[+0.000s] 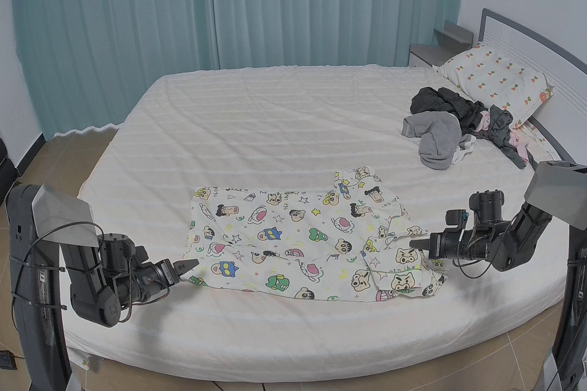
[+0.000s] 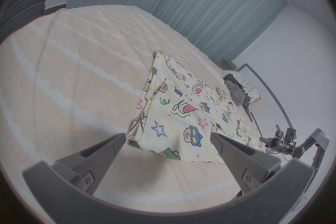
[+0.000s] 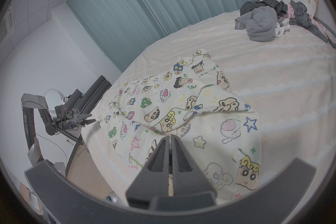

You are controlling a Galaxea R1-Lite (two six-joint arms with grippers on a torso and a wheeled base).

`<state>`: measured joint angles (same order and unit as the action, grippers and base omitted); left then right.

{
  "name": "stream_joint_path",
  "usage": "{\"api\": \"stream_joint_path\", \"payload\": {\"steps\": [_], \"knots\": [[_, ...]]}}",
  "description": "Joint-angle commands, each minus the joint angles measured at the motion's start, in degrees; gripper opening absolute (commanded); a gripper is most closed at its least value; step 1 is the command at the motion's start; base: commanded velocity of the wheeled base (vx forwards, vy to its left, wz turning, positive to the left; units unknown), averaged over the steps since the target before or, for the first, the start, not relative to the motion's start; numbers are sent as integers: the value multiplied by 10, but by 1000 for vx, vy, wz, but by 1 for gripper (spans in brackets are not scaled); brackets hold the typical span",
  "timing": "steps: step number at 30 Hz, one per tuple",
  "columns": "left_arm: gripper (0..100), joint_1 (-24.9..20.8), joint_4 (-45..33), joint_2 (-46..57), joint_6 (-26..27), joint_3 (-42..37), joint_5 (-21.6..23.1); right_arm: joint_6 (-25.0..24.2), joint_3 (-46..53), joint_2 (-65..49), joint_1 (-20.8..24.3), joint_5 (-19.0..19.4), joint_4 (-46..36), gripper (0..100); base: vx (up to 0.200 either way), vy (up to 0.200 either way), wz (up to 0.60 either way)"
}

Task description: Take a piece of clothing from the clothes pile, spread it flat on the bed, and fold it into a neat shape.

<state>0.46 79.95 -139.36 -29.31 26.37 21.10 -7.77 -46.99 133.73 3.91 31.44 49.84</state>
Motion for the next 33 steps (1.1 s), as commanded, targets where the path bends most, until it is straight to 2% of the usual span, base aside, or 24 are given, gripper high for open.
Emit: {"api": "stream_joint_path", "payload": {"steps": [1, 6, 13, 33], "knots": [[100, 1, 0, 1, -2, 0, 0, 0, -9, 14, -3, -9, -2, 0, 0, 0, 0], [100, 1, 0, 1, -3, 1, -1, 0, -23, 26, -7, -23, -2, 0, 0, 0, 0], [100, 1, 21, 1, -43, 4, -7, 0, -33, 43, -14, -41, -1, 0, 0, 0, 0], [100, 1, 26, 0, -44, 5, -7, 0, -56, 73, -21, -67, 4, 0, 0, 0, 0]]}}
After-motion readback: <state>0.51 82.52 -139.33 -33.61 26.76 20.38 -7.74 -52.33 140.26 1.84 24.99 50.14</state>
